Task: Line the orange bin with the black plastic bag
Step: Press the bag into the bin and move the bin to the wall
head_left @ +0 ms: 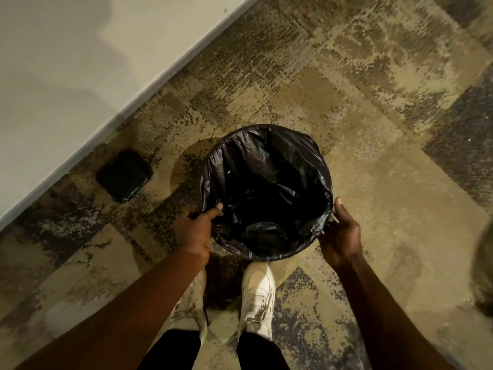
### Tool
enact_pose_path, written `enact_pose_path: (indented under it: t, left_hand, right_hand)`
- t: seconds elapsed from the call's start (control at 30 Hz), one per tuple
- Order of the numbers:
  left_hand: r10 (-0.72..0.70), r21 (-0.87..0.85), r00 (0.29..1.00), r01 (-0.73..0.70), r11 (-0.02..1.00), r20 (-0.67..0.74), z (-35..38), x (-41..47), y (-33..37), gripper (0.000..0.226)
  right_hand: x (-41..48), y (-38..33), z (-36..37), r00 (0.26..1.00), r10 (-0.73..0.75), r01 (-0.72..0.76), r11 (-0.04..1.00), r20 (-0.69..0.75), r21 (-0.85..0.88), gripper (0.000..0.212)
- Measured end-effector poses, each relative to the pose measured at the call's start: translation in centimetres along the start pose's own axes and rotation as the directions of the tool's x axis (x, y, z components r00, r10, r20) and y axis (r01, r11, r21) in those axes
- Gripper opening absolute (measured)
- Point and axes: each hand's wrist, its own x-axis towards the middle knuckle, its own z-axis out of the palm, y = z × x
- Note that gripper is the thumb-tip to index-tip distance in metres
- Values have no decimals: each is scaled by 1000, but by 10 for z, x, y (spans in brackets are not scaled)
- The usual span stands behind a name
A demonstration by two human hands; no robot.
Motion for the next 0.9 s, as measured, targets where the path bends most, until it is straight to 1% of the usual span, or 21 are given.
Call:
enact_pose_path:
  t: [0.1,0.13,0.2,0.27,0.33,0.43,0.53,0.63,0.7,0.77,0.9]
  left_hand:
    - [23,4,1000,-23,1000,-11,-3,4,-4,48]
    - [31,6,999,-31,1000,-14,-4,4,-5,46]
    - [42,3,999,-42,999,-29,-6,6,-8,38]
    - [71,3,997,-71,998,-31,-6,7,-12,34]
    - [79,5,997,-79,997,-24,-7,6,-14,39]
    - [108,46,994,-108,993,0,-10,13,-27,55]
    - [138,77,989,-142,987,48,-13,14,-33,56]
    - [135,100,989,-141,985,60,-16,18,-37,63]
    - [123,121,991,-129,984,55,-17,20,-36,67]
    - [114,120,992,-120,985,59,-17,16,-30,65]
    - [136,135,989,-144,980,64,-17,11,-22,51]
  right_hand:
    - [12,-23,11,975,-178,158,976,-133,-151,35]
    - [18,-32,15,958,-248,218,956,-147,-194,34]
    - [29,-49,28,931,-353,314,903,-88,-294,30]
    - [38,-66,45,925,-380,347,852,-8,-392,36]
    - [47,-82,65,939,-341,324,821,52,-469,43]
    - [65,-99,90,980,-179,196,835,83,-515,33]
    - [83,-106,103,997,-41,71,839,69,-539,32]
    - [100,-108,103,998,4,30,803,56,-595,23]
    - [113,-106,99,996,76,-32,786,45,-617,24]
    - [131,-104,93,988,143,-76,765,55,-639,28]
    - [175,-101,77,981,185,-95,729,62,-678,35]
